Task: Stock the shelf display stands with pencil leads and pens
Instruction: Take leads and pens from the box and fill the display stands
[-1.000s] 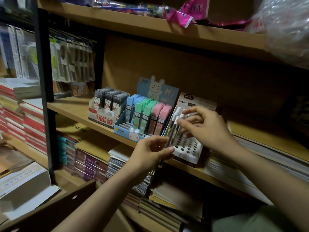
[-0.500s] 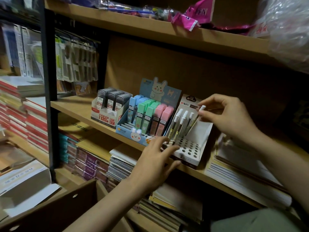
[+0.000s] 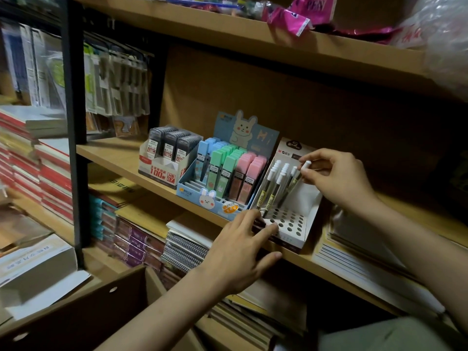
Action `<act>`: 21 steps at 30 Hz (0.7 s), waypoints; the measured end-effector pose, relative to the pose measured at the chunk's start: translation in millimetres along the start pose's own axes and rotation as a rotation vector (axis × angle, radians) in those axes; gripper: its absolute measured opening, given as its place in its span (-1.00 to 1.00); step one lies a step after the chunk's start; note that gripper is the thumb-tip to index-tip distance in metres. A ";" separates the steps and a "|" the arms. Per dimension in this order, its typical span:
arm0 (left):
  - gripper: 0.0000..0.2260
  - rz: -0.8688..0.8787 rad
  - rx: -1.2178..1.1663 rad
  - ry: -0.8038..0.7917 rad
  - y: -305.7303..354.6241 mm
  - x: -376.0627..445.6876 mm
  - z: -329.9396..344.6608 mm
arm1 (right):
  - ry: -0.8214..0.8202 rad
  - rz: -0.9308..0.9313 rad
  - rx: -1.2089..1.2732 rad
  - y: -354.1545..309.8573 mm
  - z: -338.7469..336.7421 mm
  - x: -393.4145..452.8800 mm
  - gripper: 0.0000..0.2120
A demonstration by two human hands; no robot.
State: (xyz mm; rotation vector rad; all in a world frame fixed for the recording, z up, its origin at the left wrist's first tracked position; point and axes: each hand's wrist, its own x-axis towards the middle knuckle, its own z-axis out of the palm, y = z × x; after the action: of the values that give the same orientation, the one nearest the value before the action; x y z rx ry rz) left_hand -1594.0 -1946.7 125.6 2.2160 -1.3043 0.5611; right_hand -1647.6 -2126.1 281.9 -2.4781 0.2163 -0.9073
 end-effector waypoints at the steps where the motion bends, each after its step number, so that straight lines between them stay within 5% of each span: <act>1: -0.47 -0.001 -0.001 0.001 0.2 0.6 0.4 | 0.018 -0.006 -0.020 0.3 1.5 2.5 -0.78; 21: -0.43 0.027 0.072 -0.096 -3.9 4.6 -2.8 | 0.040 -0.008 -0.273 -1.7 25.5 -2.5 -0.76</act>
State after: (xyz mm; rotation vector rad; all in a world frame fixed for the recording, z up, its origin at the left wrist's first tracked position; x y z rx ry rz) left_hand -1588.7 -1946.4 129.6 2.3126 -1.3839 0.5256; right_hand -1633.1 -2113.9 264.5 -2.7121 0.3662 -0.9877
